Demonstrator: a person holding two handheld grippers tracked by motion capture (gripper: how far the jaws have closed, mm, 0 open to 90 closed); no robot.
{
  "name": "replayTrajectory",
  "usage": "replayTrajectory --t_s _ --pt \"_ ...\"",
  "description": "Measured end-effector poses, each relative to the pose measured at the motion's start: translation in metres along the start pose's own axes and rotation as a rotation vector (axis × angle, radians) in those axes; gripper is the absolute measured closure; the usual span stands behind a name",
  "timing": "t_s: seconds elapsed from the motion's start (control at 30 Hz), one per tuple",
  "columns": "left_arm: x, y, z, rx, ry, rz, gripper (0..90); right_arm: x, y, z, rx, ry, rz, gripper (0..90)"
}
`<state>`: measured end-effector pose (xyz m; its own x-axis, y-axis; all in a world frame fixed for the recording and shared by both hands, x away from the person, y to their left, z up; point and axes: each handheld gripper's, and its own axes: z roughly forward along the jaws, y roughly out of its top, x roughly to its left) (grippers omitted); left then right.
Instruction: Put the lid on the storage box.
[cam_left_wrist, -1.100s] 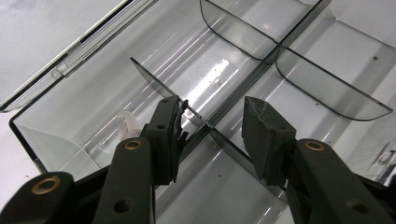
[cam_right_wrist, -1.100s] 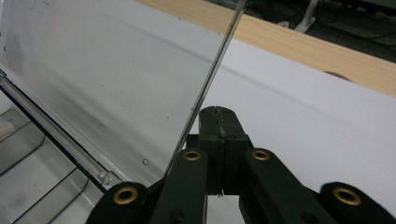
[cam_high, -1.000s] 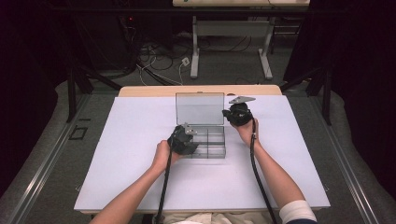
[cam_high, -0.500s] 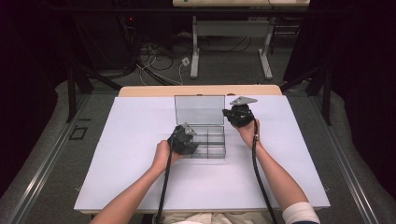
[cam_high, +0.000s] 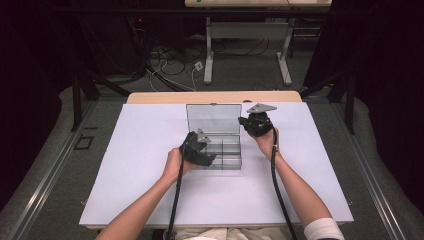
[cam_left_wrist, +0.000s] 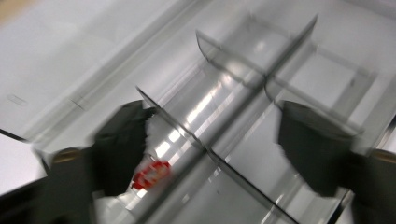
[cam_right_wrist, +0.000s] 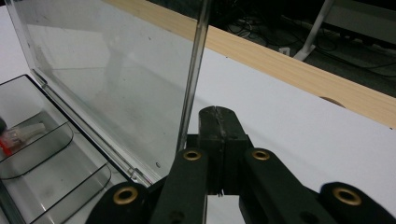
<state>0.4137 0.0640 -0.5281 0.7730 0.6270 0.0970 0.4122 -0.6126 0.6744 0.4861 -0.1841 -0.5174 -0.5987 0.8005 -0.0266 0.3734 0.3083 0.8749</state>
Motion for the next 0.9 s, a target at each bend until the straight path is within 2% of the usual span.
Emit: replayTrajectory --t_s 0.07,0.17,0.27,0.4,0.47,0.53,0.6,0.8,0.9 --pt "0.006 0.007 -0.013 -0.057 0.015 -0.023 14.3 0.0 0.0 -0.001 0.0 0.0 -0.001 90.0" --pt "0.016 0.01 -0.021 -0.083 0.052 -0.054 4.5 0.001 0.0 -0.001 0.001 -0.003 0.004 90.0" --pt "0.029 0.01 -0.029 -0.118 0.078 -0.097 0.0 0.001 0.0 -0.001 -0.001 -0.001 0.001 90.0" --pt "0.044 0.016 -0.037 -0.155 0.133 -0.147 0.4 0.001 0.0 -0.001 0.002 0.0 -0.004 90.0" --pt "0.051 0.019 -0.038 -0.175 0.16 -0.169 4.9 0.001 0.0 -0.001 0.002 -0.005 -0.007 90.0" --pt "0.058 0.021 -0.039 -0.188 0.176 -0.182 14.6 0.001 0.0 -0.001 0.002 -0.005 -0.006 90.0" --pt "0.062 0.023 -0.039 -0.194 0.201 -0.187 17.7 0.002 0.0 -0.002 0.004 -0.004 -0.004 90.0" --pt "0.071 0.02 -0.036 -0.198 0.218 -0.205 41.0 0.002 0.001 -0.002 0.005 -0.004 -0.017 90.0" --pt "0.073 0.017 -0.035 -0.206 0.199 -0.21 55.9 0.003 0.002 -0.003 0.007 -0.006 -0.023 90.0"
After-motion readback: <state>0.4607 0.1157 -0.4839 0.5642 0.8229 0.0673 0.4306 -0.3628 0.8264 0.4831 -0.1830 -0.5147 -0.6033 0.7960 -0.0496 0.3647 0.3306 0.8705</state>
